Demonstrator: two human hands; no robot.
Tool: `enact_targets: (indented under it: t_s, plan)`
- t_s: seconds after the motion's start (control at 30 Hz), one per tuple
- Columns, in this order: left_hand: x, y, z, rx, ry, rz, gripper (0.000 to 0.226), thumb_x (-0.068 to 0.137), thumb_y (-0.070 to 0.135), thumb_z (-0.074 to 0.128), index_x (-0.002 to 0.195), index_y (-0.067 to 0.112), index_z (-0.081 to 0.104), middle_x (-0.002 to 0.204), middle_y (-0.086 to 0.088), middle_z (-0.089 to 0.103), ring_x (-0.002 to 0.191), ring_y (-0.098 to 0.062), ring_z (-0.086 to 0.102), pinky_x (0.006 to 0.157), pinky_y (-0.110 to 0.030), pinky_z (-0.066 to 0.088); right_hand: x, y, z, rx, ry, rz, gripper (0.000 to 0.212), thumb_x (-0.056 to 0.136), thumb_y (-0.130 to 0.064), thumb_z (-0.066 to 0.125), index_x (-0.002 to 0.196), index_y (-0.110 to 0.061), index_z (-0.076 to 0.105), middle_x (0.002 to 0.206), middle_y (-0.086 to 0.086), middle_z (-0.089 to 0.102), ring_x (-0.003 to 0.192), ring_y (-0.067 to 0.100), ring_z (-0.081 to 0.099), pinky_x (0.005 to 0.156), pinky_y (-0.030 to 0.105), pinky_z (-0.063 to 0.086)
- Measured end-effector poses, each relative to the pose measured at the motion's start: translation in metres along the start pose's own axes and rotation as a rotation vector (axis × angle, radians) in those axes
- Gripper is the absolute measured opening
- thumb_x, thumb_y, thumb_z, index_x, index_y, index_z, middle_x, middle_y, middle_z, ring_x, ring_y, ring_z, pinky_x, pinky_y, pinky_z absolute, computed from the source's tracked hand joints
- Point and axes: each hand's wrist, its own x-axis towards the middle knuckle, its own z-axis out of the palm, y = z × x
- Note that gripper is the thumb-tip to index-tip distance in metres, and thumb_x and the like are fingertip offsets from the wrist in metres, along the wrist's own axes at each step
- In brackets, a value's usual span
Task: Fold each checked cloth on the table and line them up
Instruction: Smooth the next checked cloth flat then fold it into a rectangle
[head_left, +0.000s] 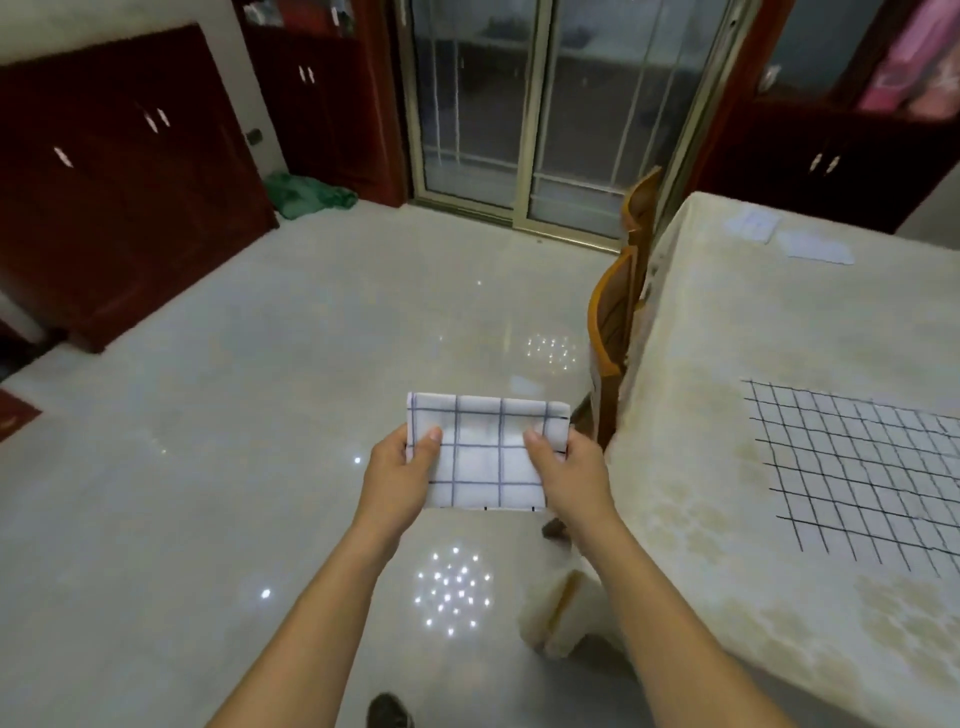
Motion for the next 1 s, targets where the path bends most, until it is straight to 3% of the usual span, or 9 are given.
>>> enact_targets:
  t_s: [0.13, 0.33, 0.5, 0.67, 0.8, 1.0]
  plan:
    - [0.048, 0.000, -0.055, -0.006, 0.019, 0.009, 0.021, 0.103, 0.030, 0.055, 0.101, 0.020, 0.072, 0.093, 0.005, 0.077, 0.086, -0.008, 0.072, 0.070, -0.021, 0.053, 0.036, -0.024, 0.064, -0.027, -0.029, -0.020, 0.010, 0.096, -0.028, 0.062, 0.091, -0.023, 0.069, 0.083, -0.003, 0.073, 0.078, 0.007, 0.070, 0.061, 0.014, 0.053]
    - [0.114, 0.011, -0.091, -0.005, 0.003, 0.010, 0.022, 0.104, 0.029, 0.054, 0.097, 0.019, 0.073, 0.089, 0.006, 0.077, 0.081, -0.004, 0.072, 0.066, -0.015, 0.053, 0.082, -0.038, 0.118, 0.037, 0.008, -0.013, 0.011, 0.096, -0.030, 0.062, 0.094, -0.023, 0.070, 0.090, -0.001, 0.075, 0.085, 0.011, 0.071, 0.077, 0.030, 0.058]
    - [0.174, 0.018, -0.067, 0.012, -0.041, 0.017, 0.026, 0.104, 0.031, 0.054, 0.095, 0.015, 0.072, 0.087, 0.004, 0.076, 0.078, -0.002, 0.070, 0.063, -0.012, 0.051, 0.133, -0.037, 0.121, 0.007, 0.123, -0.026, 0.013, 0.097, -0.028, 0.061, 0.086, -0.023, 0.067, 0.081, -0.003, 0.071, 0.071, -0.002, 0.066, 0.063, 0.015, 0.053]
    - [0.252, 0.040, -0.054, 0.091, -0.047, 0.025, 0.030, 0.103, 0.037, 0.054, 0.095, 0.016, 0.074, 0.090, 0.000, 0.078, 0.087, -0.016, 0.074, 0.075, -0.033, 0.058, 0.219, -0.054, 0.125, -0.002, 0.128, -0.075, 0.016, 0.097, -0.028, 0.061, 0.083, -0.022, 0.066, 0.079, -0.004, 0.071, 0.071, 0.000, 0.066, 0.062, 0.018, 0.053]
    - [0.316, 0.087, -0.045, 0.083, -0.005, 0.032, 0.037, 0.105, 0.034, 0.050, 0.095, 0.006, 0.071, 0.081, -0.016, 0.075, 0.063, -0.026, 0.072, 0.047, -0.033, 0.053, 0.304, -0.086, 0.132, 0.064, 0.106, -0.100, 0.019, 0.096, -0.027, 0.063, 0.078, -0.020, 0.067, 0.073, -0.008, 0.070, 0.065, -0.005, 0.063, 0.059, 0.014, 0.049]
    - [0.407, 0.122, 0.000, 0.109, 0.009, 0.054, 0.045, 0.107, 0.034, 0.046, 0.091, -0.003, 0.066, 0.073, -0.022, 0.070, 0.052, -0.020, 0.065, 0.042, -0.030, 0.050, 0.398, -0.107, 0.112, 0.053, 0.143, -0.144, 0.027, 0.096, -0.032, 0.062, 0.072, -0.021, 0.065, 0.067, -0.011, 0.069, 0.066, -0.002, 0.061, 0.062, 0.019, 0.048]
